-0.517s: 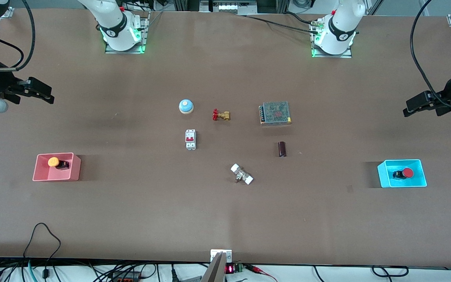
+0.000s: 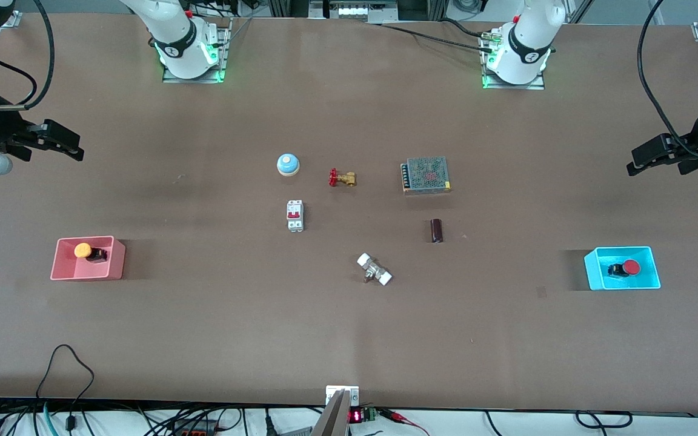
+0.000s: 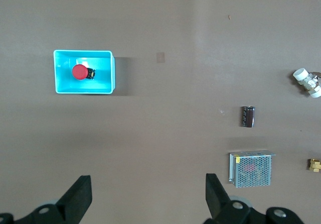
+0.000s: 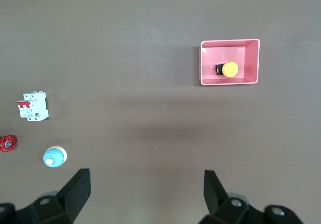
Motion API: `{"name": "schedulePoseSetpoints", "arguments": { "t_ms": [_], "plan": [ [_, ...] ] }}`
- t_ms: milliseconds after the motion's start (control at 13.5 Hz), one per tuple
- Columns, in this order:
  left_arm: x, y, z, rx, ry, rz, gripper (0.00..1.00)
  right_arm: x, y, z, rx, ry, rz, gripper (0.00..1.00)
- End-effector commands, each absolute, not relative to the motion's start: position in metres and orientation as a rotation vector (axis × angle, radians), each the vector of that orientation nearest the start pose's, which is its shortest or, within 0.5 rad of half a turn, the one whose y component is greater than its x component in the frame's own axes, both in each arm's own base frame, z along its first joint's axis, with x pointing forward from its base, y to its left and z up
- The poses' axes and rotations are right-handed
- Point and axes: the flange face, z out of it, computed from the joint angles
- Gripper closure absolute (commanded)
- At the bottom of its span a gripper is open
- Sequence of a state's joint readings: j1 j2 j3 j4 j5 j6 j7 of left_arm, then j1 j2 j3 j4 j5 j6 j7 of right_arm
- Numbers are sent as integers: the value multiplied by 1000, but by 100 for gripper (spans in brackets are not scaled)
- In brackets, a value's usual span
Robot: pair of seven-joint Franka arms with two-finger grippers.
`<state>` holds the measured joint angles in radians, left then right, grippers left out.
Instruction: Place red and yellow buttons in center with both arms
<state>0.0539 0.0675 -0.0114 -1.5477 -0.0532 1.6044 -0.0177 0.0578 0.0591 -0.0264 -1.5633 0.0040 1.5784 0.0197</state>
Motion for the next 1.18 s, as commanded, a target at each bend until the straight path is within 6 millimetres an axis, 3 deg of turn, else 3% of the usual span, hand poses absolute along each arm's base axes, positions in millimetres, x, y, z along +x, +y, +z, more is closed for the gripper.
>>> {"name": "schedulePoseSetpoints", "arguments": {
  "t_ms": [0, 369, 517, 665, 739, 886, 960, 1034, 1108],
  "plan": [
    [573, 22, 606, -3173, -109, 14, 0, 574, 19, 591, -3129, 3, 65, 0],
    [591, 48, 582, -3171, -185, 64, 0, 578, 16, 577, -3126, -23, 123, 0],
    [592, 59, 580, -3176, -215, 66, 0, 588, 12, 558, -3142, -51, 152, 0],
    [605, 64, 552, -3174, -207, 133, 0, 604, 2, 525, -3159, -62, 199, 0],
    [616, 65, 545, -3171, -204, 139, 0, 612, -14, 518, -3170, -32, 160, 0],
    [639, 69, 520, -3167, -209, 175, 0, 627, -22, 496, -3189, -80, 122, 0],
    [646, 90, 497, -3160, -255, 211, 0, 630, -29, 491, -3205, -78, 107, 0],
    [649, 109, 488, -3163, -295, 200, 0, 634, -37, 482, -3209, -64, 103, 0],
    [658, 120, 471, -3162, -292, 173, 0, 644, -46, 463, -3225, -87, 68, 0]
  ]
}}
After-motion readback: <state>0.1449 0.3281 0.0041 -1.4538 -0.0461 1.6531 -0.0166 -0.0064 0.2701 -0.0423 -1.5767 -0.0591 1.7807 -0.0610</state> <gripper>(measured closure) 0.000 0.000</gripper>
